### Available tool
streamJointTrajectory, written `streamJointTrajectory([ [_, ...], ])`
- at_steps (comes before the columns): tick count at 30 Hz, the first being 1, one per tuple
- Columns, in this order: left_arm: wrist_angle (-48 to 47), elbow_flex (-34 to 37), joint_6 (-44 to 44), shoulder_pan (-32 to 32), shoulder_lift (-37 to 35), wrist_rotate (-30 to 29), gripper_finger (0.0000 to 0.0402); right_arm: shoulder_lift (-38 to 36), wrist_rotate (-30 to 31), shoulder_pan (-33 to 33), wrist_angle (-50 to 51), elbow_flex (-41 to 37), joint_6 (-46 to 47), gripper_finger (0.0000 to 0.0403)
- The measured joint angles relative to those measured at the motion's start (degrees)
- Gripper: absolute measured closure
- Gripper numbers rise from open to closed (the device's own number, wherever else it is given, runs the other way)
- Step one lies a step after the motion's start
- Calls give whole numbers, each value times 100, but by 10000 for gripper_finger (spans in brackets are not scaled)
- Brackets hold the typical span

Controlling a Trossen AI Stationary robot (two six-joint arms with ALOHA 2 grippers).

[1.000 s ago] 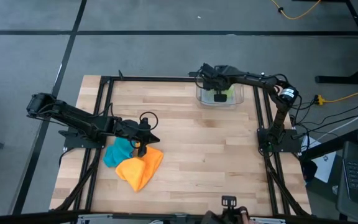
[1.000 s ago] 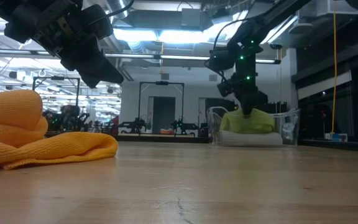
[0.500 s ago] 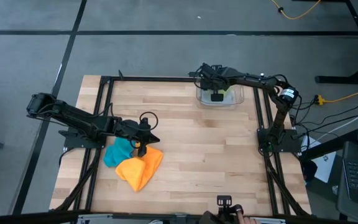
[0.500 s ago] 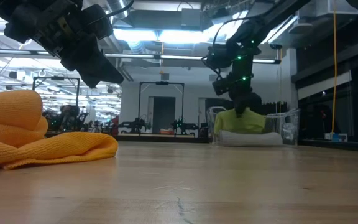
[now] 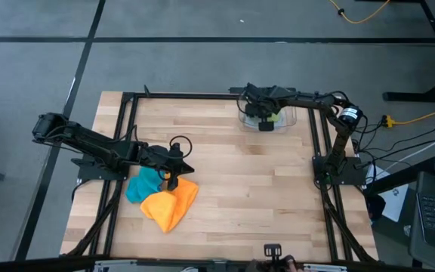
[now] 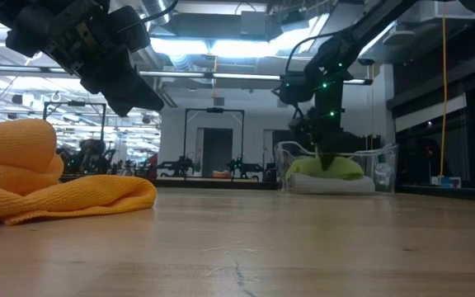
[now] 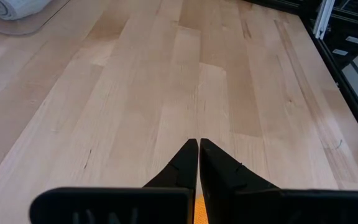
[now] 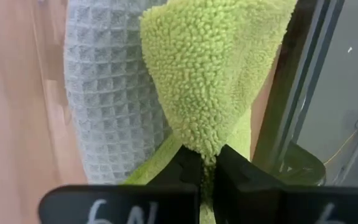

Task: Fold microfiber towels
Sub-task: Put the folded green microfiber into the transparent bin

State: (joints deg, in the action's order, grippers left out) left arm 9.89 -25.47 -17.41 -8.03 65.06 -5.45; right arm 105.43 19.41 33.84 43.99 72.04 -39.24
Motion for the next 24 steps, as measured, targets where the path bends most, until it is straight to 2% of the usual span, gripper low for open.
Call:
streamJointTrajectory([
  [3, 0, 0, -1, 0, 0, 0, 392, 0, -8, -27, -4, -12, 5, 386],
  [8, 0, 0, 0, 0, 0, 1, 392, 0, -56, -76, 11, -12, 13, 340],
  [14, 0, 0, -2, 0, 0, 2, 392, 0, -696, -78, 77, -14, 17, 304],
  [20, 0, 0, -1, 0, 0, 1, 392, 0, -747, -78, 452, 157, 138, 288],
  [24, 0, 0, 0, -2, 0, 2, 392, -4, -1138, -76, 1033, 518, 337, 287],
])
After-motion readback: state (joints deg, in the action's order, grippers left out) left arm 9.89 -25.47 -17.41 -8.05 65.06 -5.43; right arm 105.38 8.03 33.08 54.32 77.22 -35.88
